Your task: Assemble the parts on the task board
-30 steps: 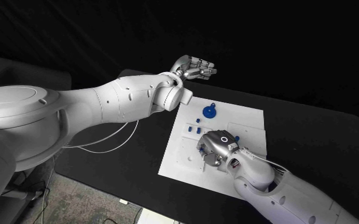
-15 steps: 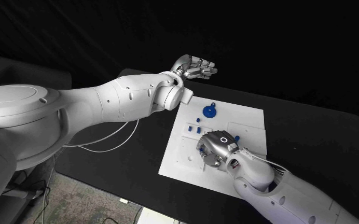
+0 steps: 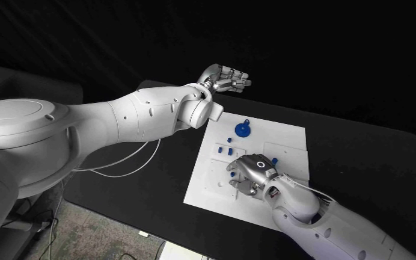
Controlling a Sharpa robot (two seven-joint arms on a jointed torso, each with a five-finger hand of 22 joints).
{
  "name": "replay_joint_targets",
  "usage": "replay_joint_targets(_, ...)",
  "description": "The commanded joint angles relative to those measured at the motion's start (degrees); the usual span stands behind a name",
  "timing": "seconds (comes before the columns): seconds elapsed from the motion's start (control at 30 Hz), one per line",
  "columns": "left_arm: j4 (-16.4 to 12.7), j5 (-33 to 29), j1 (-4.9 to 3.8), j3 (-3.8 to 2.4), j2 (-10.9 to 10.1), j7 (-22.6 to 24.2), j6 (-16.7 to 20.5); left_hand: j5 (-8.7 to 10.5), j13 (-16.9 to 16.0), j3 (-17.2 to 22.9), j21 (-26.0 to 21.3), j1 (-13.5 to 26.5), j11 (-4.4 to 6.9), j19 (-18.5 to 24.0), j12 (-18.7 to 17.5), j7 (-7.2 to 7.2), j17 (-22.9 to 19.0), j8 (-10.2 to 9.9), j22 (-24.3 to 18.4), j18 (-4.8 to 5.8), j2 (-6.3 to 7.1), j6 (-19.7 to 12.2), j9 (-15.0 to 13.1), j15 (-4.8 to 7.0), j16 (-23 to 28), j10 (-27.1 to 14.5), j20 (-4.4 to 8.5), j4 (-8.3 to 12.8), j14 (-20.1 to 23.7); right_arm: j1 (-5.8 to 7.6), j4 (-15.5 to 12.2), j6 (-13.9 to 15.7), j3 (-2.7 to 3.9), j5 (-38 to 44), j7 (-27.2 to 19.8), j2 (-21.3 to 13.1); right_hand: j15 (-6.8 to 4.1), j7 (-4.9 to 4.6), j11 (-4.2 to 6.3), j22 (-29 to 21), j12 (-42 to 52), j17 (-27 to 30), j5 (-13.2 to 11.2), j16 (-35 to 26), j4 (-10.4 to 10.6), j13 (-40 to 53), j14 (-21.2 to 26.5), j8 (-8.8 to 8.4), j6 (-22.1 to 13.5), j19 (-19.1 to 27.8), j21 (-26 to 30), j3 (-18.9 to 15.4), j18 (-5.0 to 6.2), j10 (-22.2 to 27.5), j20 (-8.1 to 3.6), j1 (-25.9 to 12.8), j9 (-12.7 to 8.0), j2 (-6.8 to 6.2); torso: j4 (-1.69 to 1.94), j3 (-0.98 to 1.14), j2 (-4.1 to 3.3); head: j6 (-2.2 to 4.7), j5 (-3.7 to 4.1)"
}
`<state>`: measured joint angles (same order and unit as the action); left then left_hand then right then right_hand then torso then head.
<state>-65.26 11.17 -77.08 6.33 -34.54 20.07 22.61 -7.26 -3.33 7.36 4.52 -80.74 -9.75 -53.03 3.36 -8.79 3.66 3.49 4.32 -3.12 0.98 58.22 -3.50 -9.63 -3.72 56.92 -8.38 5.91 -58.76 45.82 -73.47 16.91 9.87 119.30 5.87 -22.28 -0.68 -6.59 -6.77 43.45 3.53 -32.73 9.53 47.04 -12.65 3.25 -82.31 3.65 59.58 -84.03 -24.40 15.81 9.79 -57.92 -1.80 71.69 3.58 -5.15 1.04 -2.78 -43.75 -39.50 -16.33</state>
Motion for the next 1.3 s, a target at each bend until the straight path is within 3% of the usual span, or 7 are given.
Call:
replay_joint_targets(0.03, -0.1, 0.1, -0.12, -0.04, 0.0, 0.1, -1.0, -0.01, 0.0, -0.3, 0.0, -0.1, -0.01, -0.3, 0.3, 0.01, 0.0, 0.2, -0.1, -0.31, -0.32, 0.2, 0.0, 0.12, 0.2, -0.4, -0.32, 0.0, 0.3, -0.06, -0.6, 2.9, -0.04, -2.1, -1.8, -0.5, 0.59, 0.1, 0.01, -0.6, -0.1, 0.4, -0.2, 0.5, 1.1, 0.1, 0.1, -0.04, -0.6, -2.3, -0.2, -1.2, 1.04, 1.2, 0.54, 1.0, 0.0, -0.61, -0.04, 0.04, -0.01, -0.01, 0.11)
replay_joint_targets(0.27, -0.2, 0.1, -0.12, -0.04, -0.4, 0.0, -1.0, 0.05, 0.0, -0.3, 0.0, -0.2, -0.04, -0.2, 0.4, 0.02, 0.0, 0.2, -0.1, -0.37, -0.35, 0.2, 0.0, 0.08, 0.2, -0.5, -0.37, -0.1, 0.5, -0.05, -3.4, 5.1, 0.21, -2.8, -1.7, -2.9, 0.57, 0.2, -0.01, -1.8, -0.2, 0.9, 0.3, 0.8, 2.7, 0.0, 0.1, -0.1, -0.7, -2.3, -0.8, -1.3, 0.95, 1.2, 0.57, 2.3, 0.0, -1.68, -0.14, 0.05, 0.01, 0.15, 0.59)
replay_joint_targets(0.4, -0.2, 0.2, -0.12, -0.04, -0.6, 0.0, -1.0, 0.05, 0.0, -0.3, 0.0, -0.2, -0.04, -0.2, 0.4, 0.02, 0.0, 0.2, -0.1, -0.37, -0.35, 0.2, 0.0, 0.08, 0.2, -0.5, -0.37, -0.1, 0.5, -0.02, -6.0, 6.1, 1.56, -3.1, -1.3, -5.3, 0.4, 0.14, 0.23, -2.1, -0.2, 1.0, 0.5, 0.9, 2.1, 0.0, 0.1, -0.12, -0.3, -2.3, -1.1, -0.2, 0.76, -0.3, 0.38, 2.2, 0.0, -1.56, -0.31, 0.07, 0.04, 0.59, 1.45)
replay_joint_targets(0.83, -0.7, 0.2, -0.11, -0.03, -2.0, 0.2, -1.2, 0.01, 0.0, -0.4, 0.1, -0.2, 0.0, -0.3, 0.4, 0.03, 0.0, 0.2, 0.0, -0.45, -0.38, 0.2, 0.0, 0.11, 0.2, -0.4, -0.36, -0.1, 0.3, 0.33, -11.0, -0.6, 10.76, -8.7, 1.3, -14.7, -0.56, 0.18, 1.53, -2.1, -0.2, 0.6, 0.8, 1.0, -2.2, 0.1, -0.1, -0.07, 0.1, -2.1, -2.1, 3.6, -0.27, -5.4, -0.64, -0.5, 0.0, -1.14, -0.32, 0.02, 0.03, 1.4, 3.58)
replay_joint_targets(0.93, -0.7, 0.2, -0.11, -0.03, -2.3, 0.2, -1.1, 0.01, 0.0, -0.4, 0.1, -0.2, 0.0, -0.3, 0.4, 0.03, 0.0, 0.2, 0.0, -0.45, -0.38, 0.2, 0.0, 0.11, 0.2, -0.4, -0.36, -0.1, 0.3, 0.47, -10.3, -2.6, 11.34, -7.9, 2.1, -15.7, -0.18, 2.21, 0.92, -2.2, -0.1, 0.5, 0.2, 1.1, 0.3, 0.1, 0.0, -0.19, -6.6, -2.1, -2.0, -1.4, 0.29, -2.7, -0.11, 2.2, -0.2, -1.95, -0.3, -0.01, 0.04, 1.5, 3.84)
replay_joint_targets(1.1, -0.7, 0.2, -0.11, -0.02, -2.6, 0.2, -1.1, 0.01, 0.0, -0.4, 0.1, -0.2, 0.0, -0.3, 0.4, 0.03, 0.0, 0.2, 0.0, -0.45, -0.38, 0.2, 0.0, 0.11, 0.2, -0.4, -0.36, -0.1, 0.3, 0.56, -8.7, -5.3, 11.72, -6.1, 3.1, -15.8, 0.48, 2.87, 0.1, -2.6, 0.0, 0.5, -1.7, 1.2, 7.6, 0.2, 0.1, -0.33, -9.9, -2.1, -1.8, -5.2, 0.87, 0.8, 0.43, 6.0, -0.3, -4.93, -0.03, 0.01, -0.03, 1.48, 4.1)
replay_joint_targets(1.3, -0.6, 0.2, -0.1, -0.01, -2.5, 0.2, -1.1, 0.01, 0.0, -0.4, 0.1, -0.2, 0.0, -0.3, 0.4, 0.03, 0.0, 0.2, 0.0, -0.45, -0.38, 0.2, 0.0, 0.11, 0.2, -0.4, -0.36, -0.1, 0.3, 0.6, -7.4, -8.4, 11.78, -5.2, 3.3, -15.2, 0.67, 3.62, -0.2, -3.0, -0.2, 0.6, -2.7, 1.4, 12.3, 0.1, 0.2, -0.42, -12.0, -2.2, -1.8, -7.4, 1.11, 2.0, 0.61, 8.2, -0.4, -6.3, 0.03, -0.14, 0.01, 1.53, 4.24)
